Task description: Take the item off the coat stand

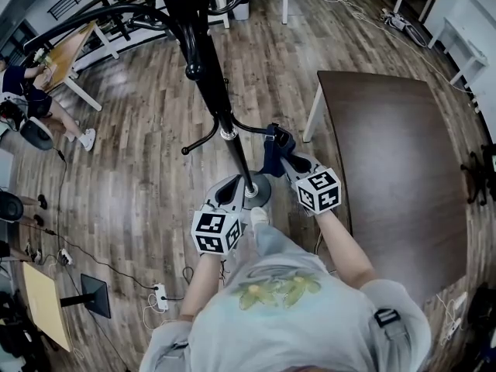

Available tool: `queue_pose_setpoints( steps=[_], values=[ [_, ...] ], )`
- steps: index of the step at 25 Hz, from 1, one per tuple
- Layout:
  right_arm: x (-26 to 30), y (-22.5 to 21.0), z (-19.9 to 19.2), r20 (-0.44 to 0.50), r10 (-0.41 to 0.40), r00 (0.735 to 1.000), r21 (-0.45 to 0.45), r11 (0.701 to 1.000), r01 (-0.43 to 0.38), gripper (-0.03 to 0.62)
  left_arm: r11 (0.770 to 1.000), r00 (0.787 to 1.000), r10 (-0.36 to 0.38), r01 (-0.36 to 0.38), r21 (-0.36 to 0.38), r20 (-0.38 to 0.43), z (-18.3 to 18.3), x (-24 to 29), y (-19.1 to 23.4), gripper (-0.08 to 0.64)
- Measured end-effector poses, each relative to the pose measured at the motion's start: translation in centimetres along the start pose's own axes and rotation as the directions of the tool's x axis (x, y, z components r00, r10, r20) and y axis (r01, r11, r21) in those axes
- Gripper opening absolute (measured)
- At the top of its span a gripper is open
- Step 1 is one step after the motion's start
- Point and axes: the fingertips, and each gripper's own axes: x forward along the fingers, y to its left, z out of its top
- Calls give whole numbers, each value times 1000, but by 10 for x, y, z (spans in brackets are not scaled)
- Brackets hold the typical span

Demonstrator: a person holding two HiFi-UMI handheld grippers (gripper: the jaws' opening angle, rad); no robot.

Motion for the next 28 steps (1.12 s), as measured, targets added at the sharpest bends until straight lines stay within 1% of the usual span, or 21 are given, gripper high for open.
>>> queue_pose_setpoints(
  steps=[5,28],
  values=[
    [-14,-2,3,20,-14,1000,21,1000,13,26,1000,1000,0,0,-3,0,-1,-2,-4,15],
    [-64,-4,9,83,-56,995,17,998,55,28,1000,1000,-8,8,-12,0,-5,-5,-15,15]
  ],
)
